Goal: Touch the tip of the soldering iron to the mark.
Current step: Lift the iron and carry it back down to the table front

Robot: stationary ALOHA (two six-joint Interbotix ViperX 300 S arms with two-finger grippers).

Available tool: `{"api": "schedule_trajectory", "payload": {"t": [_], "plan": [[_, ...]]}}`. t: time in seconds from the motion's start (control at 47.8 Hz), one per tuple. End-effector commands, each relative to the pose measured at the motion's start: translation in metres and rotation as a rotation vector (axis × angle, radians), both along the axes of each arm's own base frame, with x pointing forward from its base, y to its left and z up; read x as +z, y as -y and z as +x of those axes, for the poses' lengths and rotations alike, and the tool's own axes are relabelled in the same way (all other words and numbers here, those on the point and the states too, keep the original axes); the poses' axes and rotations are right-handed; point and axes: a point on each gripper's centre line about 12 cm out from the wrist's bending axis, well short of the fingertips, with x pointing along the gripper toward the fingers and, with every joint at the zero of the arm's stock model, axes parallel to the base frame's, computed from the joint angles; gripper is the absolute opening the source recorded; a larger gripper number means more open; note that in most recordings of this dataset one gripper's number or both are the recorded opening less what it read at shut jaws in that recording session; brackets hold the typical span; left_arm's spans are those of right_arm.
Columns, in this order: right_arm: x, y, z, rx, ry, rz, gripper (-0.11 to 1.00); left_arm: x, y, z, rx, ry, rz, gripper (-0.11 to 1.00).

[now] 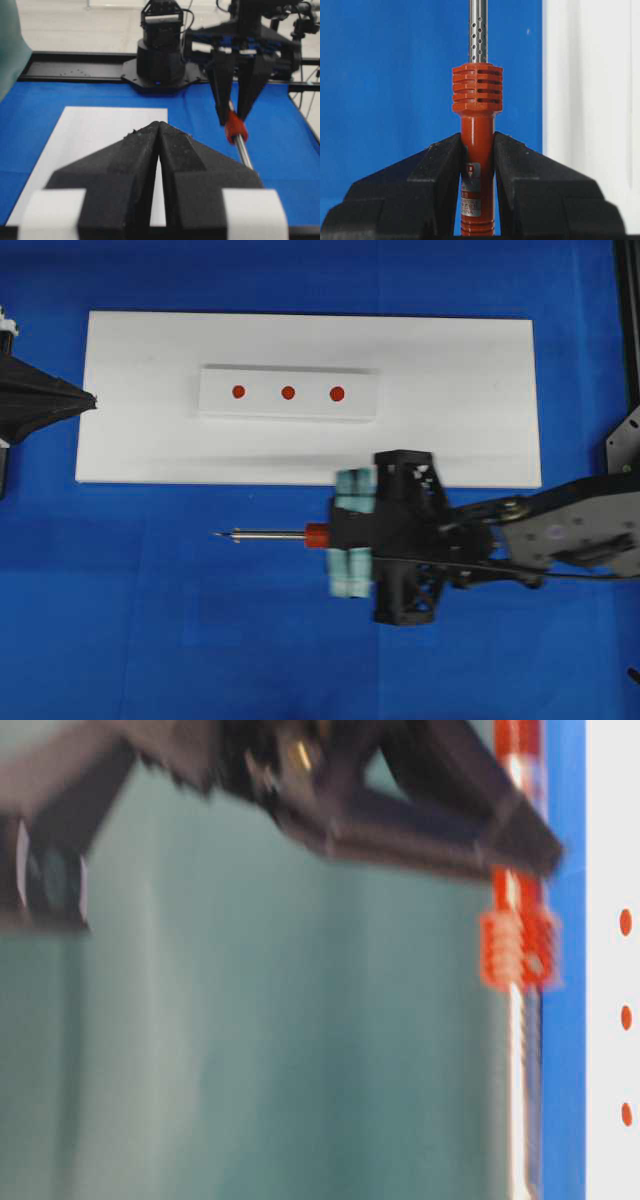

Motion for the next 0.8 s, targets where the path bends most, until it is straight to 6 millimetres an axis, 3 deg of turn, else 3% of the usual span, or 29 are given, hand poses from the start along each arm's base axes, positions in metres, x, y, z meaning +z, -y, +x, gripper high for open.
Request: {"api": "schedule_trajectory", "payload": {"t": [0.0, 0.209, 0.398, 0.775], "plan": [[0.018, -0.002, 0.012, -0.001, 0.056, 0.014, 0.06, 0.004, 0.000, 0.001, -0.001, 0.011, 0.000, 0.00], [0.019, -0.003, 0.020, -0.005, 0.061, 0.017, 0.06, 0.004, 0.000, 0.001, -0.002, 0.011, 0.000, 0.00], [0.006, -0.003, 0.025, -0.002, 0.055, 0.021, 0.06, 0.003, 0.000, 0.001, -0.001, 0.008, 0.000, 0.00], [-0.065, -0.016, 0.043, 0.070, 0.088, 0.105, 0.06, 0.003, 0.000, 0.001, -0.001, 0.008, 0.000, 0.00]]}}
